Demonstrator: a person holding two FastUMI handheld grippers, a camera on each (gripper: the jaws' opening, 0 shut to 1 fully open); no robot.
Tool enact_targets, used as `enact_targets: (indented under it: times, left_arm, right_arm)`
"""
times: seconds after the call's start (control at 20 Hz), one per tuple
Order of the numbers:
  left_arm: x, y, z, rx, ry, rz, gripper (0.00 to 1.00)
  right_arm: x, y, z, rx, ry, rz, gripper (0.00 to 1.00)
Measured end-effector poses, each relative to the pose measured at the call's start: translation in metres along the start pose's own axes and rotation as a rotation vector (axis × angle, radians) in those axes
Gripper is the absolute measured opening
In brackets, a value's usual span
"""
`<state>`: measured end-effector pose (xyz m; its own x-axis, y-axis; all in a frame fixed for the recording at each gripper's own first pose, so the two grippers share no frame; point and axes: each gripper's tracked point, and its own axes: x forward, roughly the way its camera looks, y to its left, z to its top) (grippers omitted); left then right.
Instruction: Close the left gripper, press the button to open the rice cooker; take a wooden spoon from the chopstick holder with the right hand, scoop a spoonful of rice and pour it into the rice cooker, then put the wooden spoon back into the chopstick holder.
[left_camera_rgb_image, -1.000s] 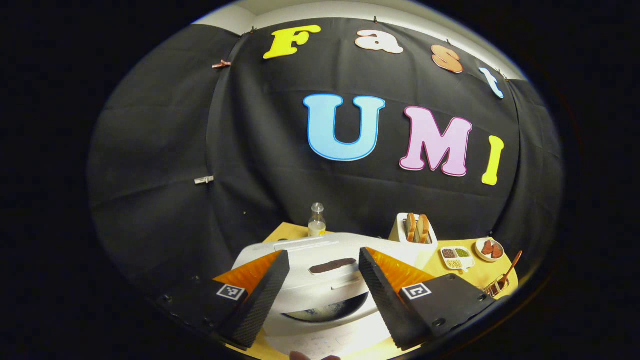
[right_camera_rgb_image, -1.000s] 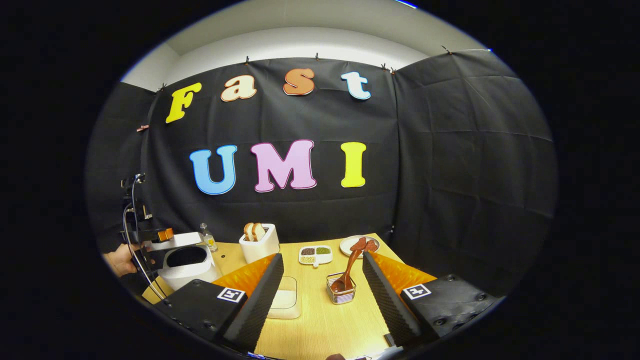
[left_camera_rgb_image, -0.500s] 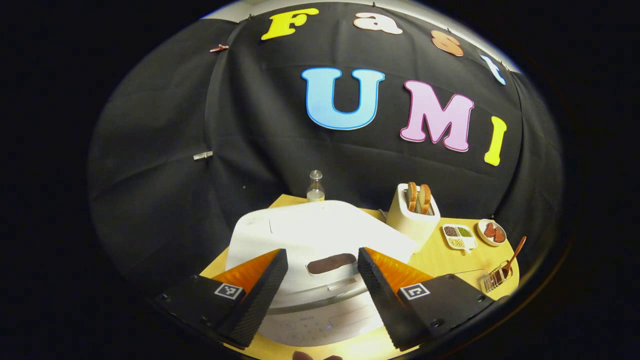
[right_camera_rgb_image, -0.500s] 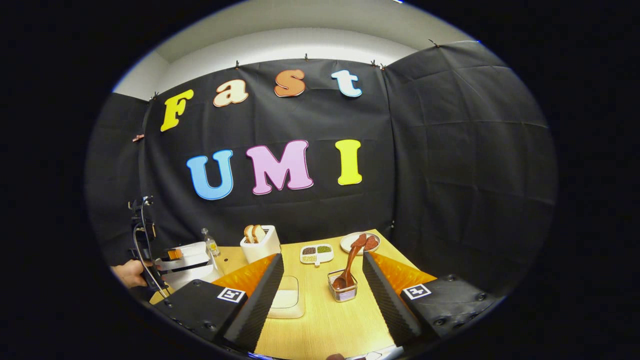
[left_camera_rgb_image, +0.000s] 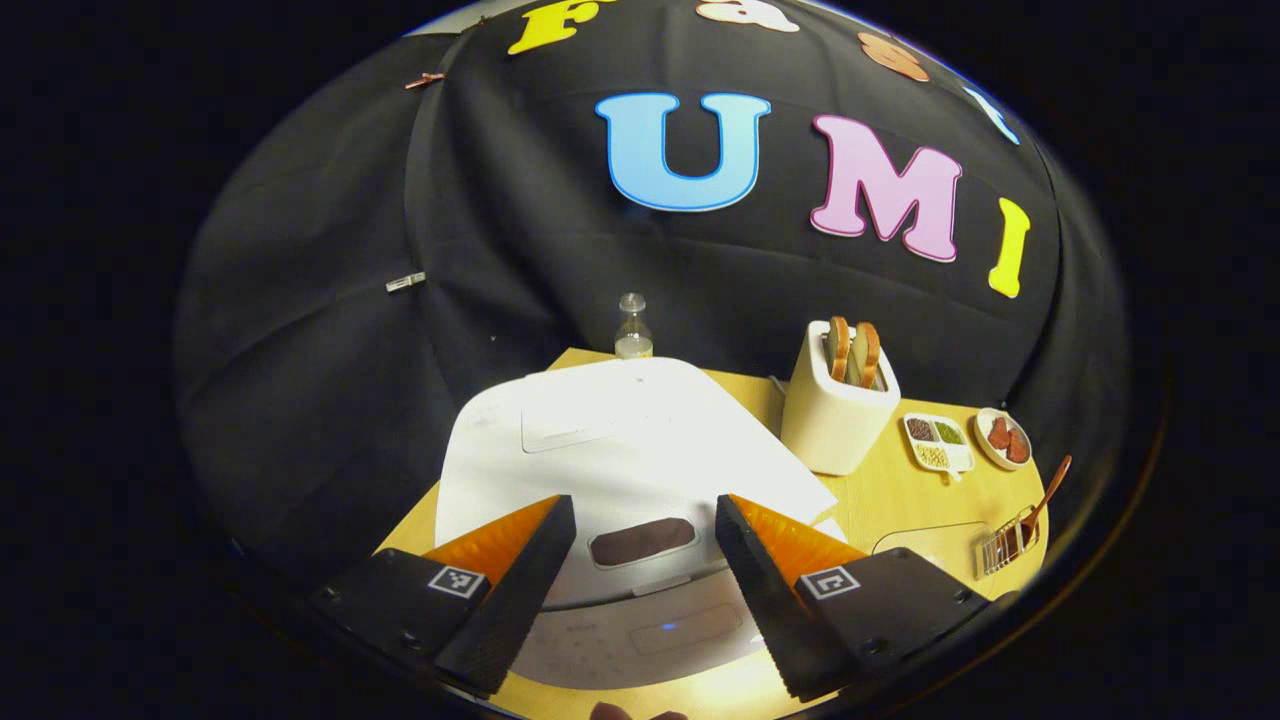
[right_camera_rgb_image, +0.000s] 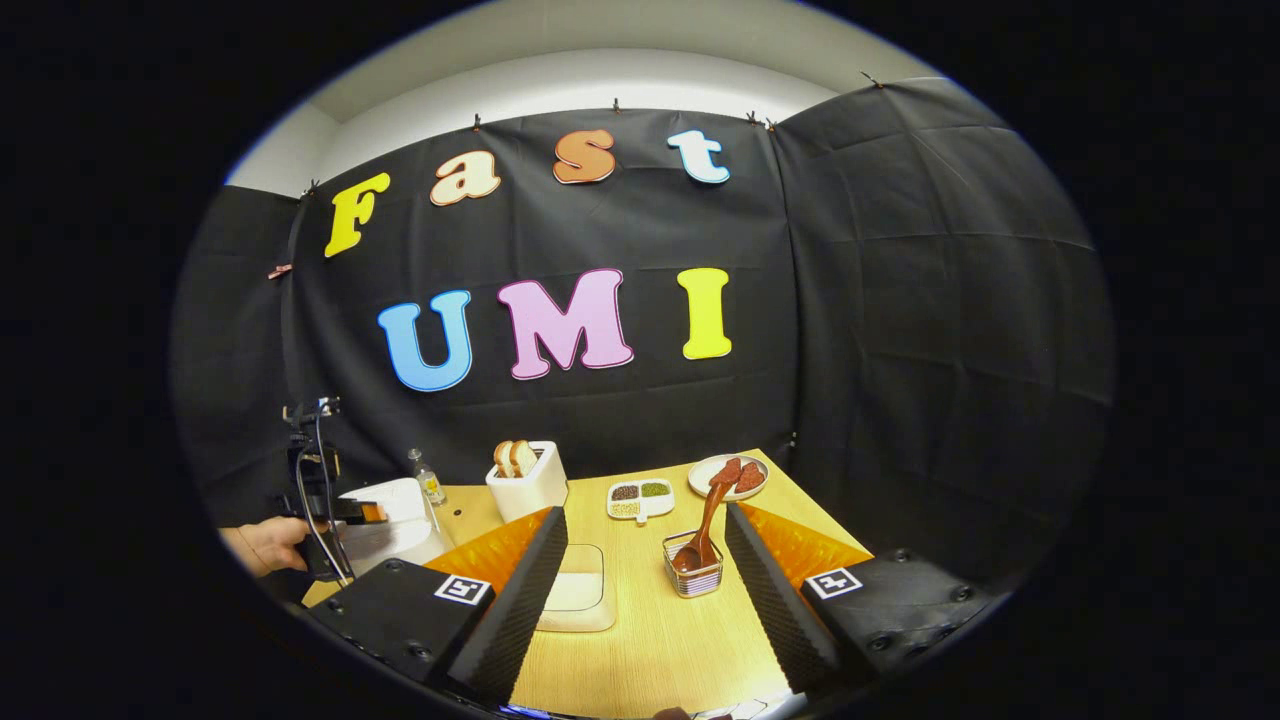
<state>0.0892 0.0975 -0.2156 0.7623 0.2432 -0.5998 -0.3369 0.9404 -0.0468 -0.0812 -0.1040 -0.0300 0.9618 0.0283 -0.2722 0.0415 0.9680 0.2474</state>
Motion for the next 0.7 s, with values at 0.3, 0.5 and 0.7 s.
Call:
enact_targets:
  times: [0.3,0.5,0.7]
  left_arm:
    - [-0.0001,-0.0023,-0.0098,-0.005,-0.037,0.018,1.0]
    - [0.0034,-0.0056,-0.0094,0.019,-0.071,0.025,1.0]
    - [0.0045,-0.0065,-0.0044,0.051,-0.105,-0.016,1.0]
  right_arm:
    - [0.0004,-0.0078,-0.0045,0.016,0.01,-0.015,0.99]
    - [0.0023,-0.0043,-0.0084,0.014,0.016,-0.01,0.98]
    - [0.0033,0.0008,-0.0069,-0.001,0.013,0.001,0.99]
